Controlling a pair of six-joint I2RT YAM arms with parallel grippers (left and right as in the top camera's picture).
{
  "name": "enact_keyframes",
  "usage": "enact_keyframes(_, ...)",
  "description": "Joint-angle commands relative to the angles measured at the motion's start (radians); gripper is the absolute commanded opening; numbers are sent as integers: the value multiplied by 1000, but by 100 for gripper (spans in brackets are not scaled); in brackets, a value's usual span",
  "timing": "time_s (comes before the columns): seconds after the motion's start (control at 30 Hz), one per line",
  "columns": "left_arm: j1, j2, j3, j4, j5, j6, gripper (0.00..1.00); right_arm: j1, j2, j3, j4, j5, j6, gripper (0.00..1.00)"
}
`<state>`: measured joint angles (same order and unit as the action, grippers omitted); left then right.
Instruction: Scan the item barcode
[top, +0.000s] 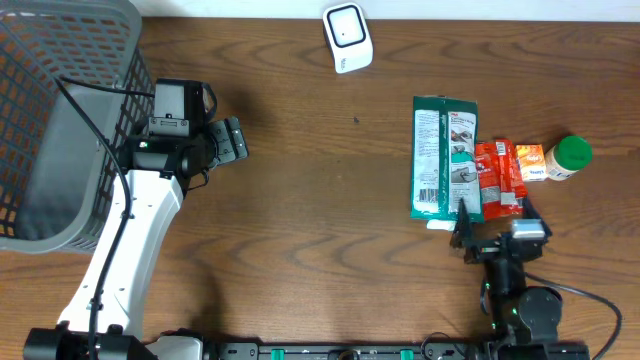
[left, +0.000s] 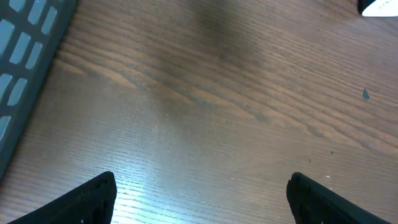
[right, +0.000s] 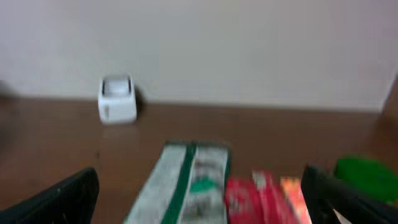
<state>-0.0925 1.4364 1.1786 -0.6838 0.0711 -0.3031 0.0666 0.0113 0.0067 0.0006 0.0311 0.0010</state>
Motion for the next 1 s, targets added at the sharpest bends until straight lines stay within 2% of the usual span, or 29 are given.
enact_keyframes(0.0, 4, 3, 3, -1, -13, 2, 88, -7, -6, -2, -45, 29, 26, 99)
enact_keyframes(0.13, 5, 3, 3, -1, -13, 2, 88, -7, -6, -2, -71, 26, -9, 99)
enact_keyframes(0.97, 5, 3, 3, -1, -13, 2, 88, -7, -6, -2, -70, 24, -9, 99)
